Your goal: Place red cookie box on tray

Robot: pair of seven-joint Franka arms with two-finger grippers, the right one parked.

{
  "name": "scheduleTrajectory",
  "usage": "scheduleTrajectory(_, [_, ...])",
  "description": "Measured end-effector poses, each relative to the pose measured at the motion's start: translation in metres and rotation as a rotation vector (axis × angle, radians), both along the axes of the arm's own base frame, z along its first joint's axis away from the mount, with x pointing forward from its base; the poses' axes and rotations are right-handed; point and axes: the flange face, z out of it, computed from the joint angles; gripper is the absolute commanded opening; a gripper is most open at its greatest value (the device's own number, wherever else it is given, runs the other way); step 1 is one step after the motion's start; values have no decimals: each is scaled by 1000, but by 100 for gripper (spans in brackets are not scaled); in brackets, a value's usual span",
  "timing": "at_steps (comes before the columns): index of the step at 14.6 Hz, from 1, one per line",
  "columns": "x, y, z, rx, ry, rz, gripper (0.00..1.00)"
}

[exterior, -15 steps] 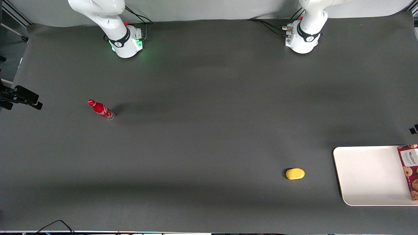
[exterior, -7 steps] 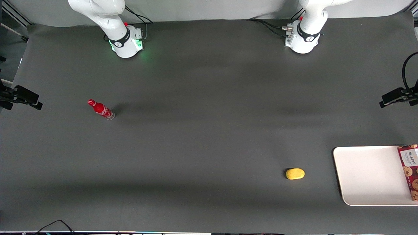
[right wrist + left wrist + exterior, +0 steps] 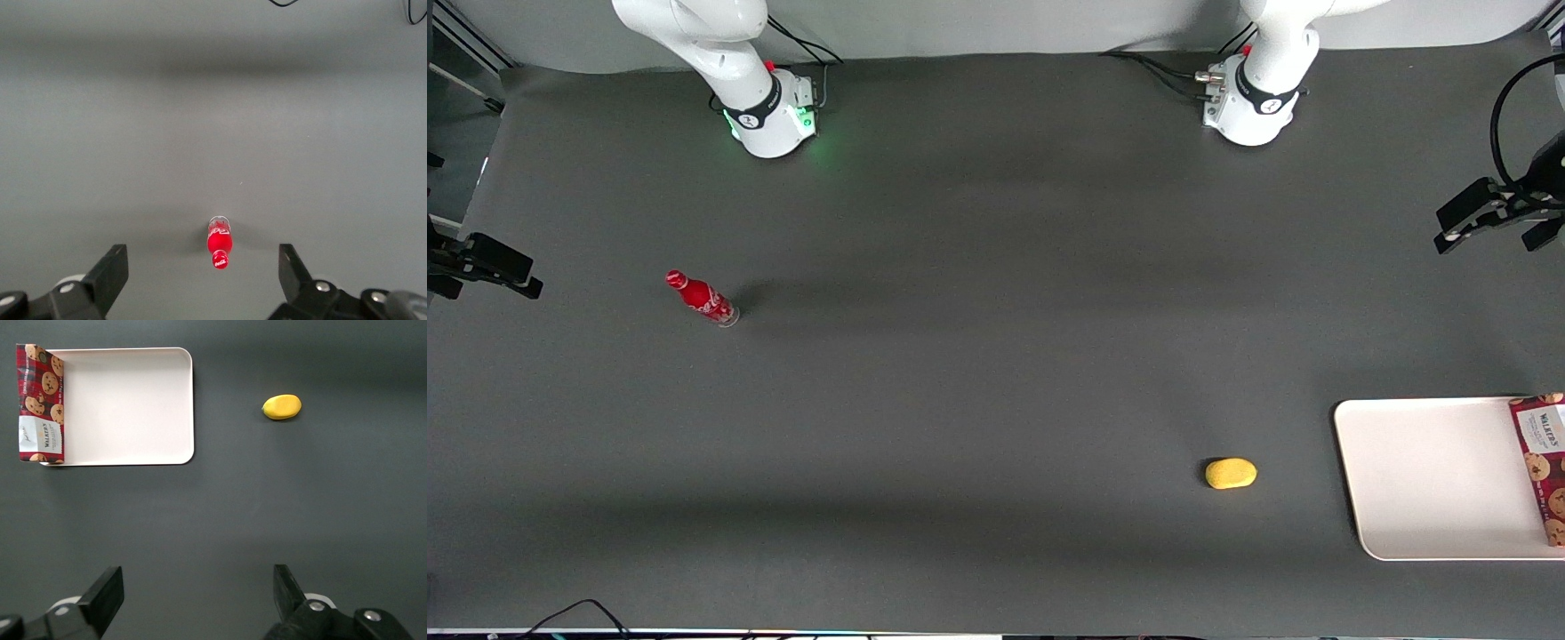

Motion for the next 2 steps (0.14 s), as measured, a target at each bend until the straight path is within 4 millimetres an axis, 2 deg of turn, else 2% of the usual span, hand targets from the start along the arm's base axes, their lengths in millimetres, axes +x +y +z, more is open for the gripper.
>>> scheduleTrajectory(2, [0, 1, 0, 0, 1, 2, 100])
